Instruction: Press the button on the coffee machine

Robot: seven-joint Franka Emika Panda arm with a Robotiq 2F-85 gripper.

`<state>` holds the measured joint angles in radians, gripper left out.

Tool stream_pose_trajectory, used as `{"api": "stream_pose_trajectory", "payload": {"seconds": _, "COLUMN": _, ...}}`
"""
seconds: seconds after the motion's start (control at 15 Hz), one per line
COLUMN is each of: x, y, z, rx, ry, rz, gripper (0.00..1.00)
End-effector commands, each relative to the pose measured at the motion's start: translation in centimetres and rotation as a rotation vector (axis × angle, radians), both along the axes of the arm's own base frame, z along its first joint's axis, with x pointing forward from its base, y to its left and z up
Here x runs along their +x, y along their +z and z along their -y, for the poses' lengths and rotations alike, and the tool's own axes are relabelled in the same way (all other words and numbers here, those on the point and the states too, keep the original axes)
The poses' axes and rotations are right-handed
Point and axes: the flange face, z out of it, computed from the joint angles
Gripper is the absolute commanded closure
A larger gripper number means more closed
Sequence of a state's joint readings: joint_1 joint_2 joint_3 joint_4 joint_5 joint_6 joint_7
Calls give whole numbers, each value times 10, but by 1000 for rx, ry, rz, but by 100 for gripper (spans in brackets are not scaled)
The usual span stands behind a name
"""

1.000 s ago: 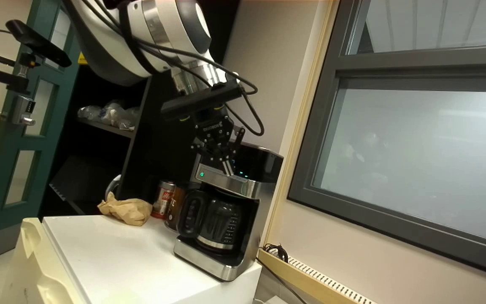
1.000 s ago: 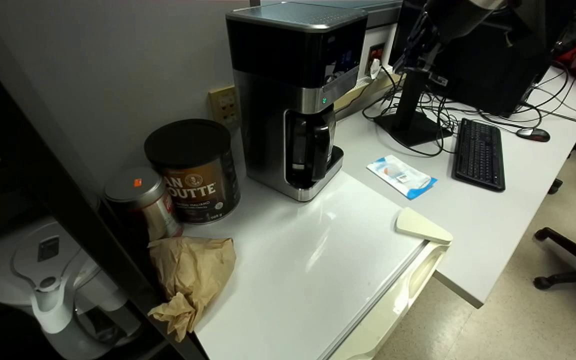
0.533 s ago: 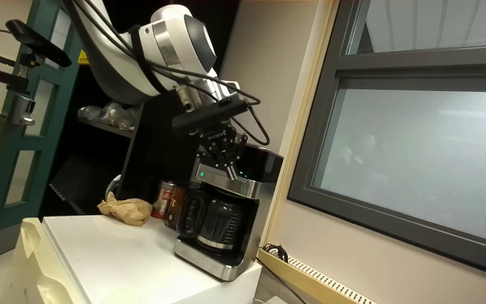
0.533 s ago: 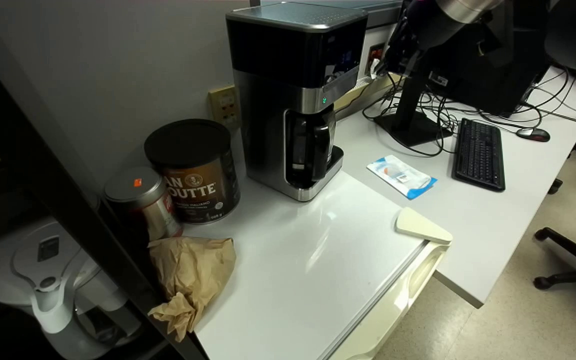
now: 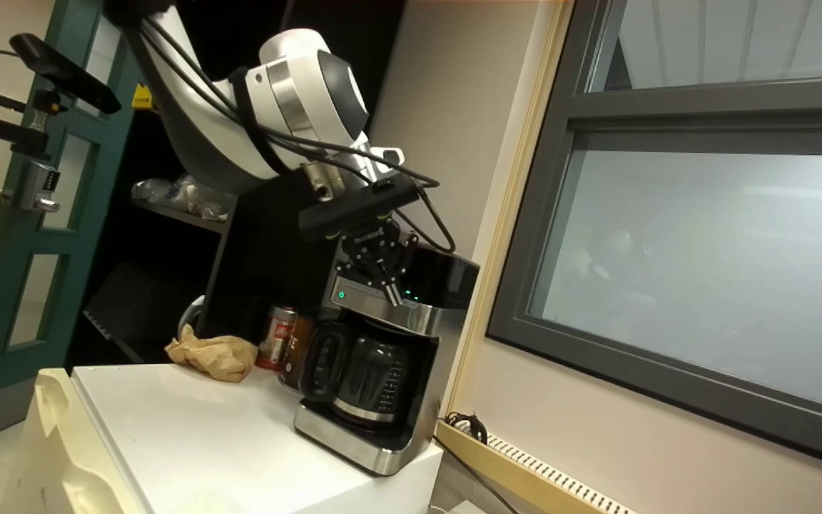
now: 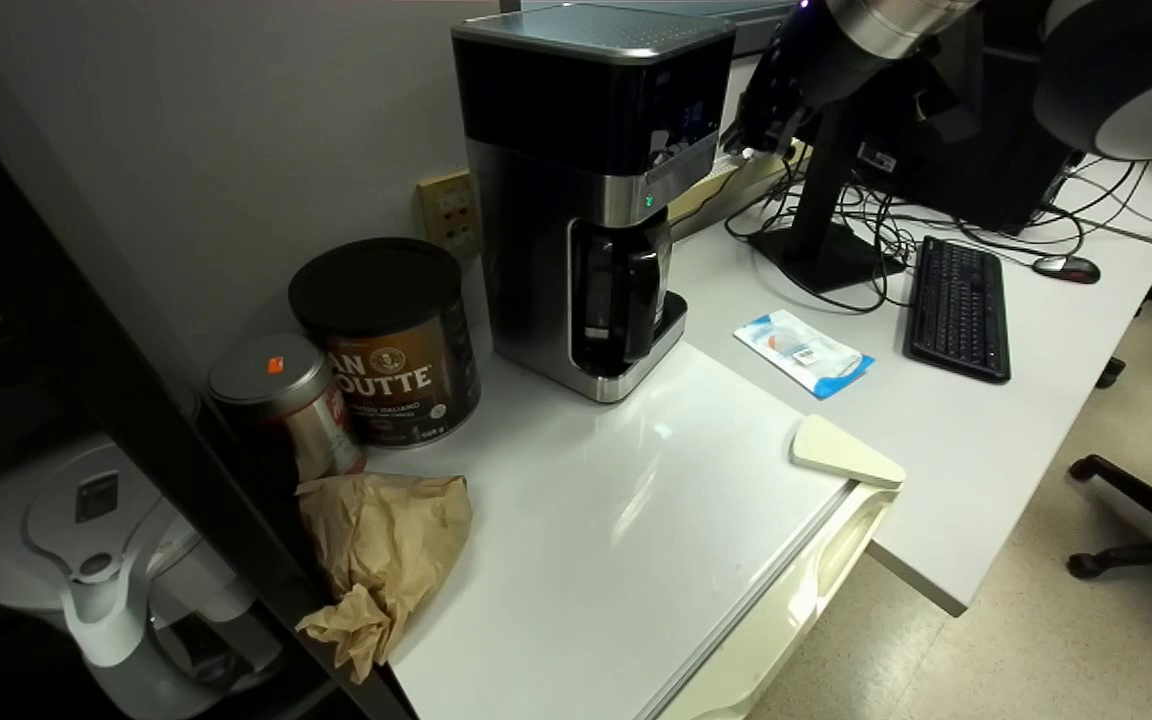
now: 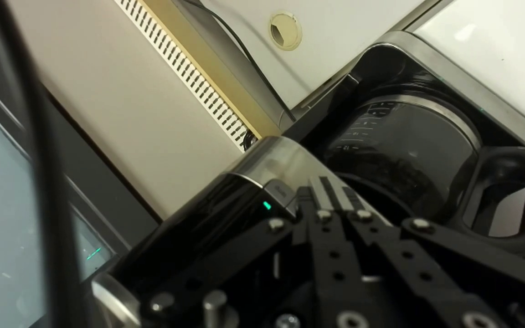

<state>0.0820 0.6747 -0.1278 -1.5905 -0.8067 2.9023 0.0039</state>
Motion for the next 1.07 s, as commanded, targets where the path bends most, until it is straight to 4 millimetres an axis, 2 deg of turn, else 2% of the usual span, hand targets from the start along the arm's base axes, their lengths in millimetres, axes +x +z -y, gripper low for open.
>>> {"api": "stream_pose_trajectory", "payload": {"seconds": 0.0, "x": 15, "y": -3, "z": -4, "rx": -2, "ry": 9, "rz": 26, "gripper": 100}}
{"api": "stream_pose_trajectory", "payload": {"seconds": 0.67, "x": 22, "y": -5, "z": -3, "rx": -3, "ry": 5, "rz": 31, "gripper": 100}}
{"api": "stream_pose_trajectory", "payload": {"seconds": 0.8, "x": 18, "y": -2, "z": -3, "rx": 3, "ry": 4, "rz": 31, "gripper": 100}}
{"api": "stream_pose_trajectory", "payload": {"seconds": 1.0, "x": -5, "y": 4, "z": 0, "rx": 20, "ry": -5, "rz": -3, "gripper": 100}}
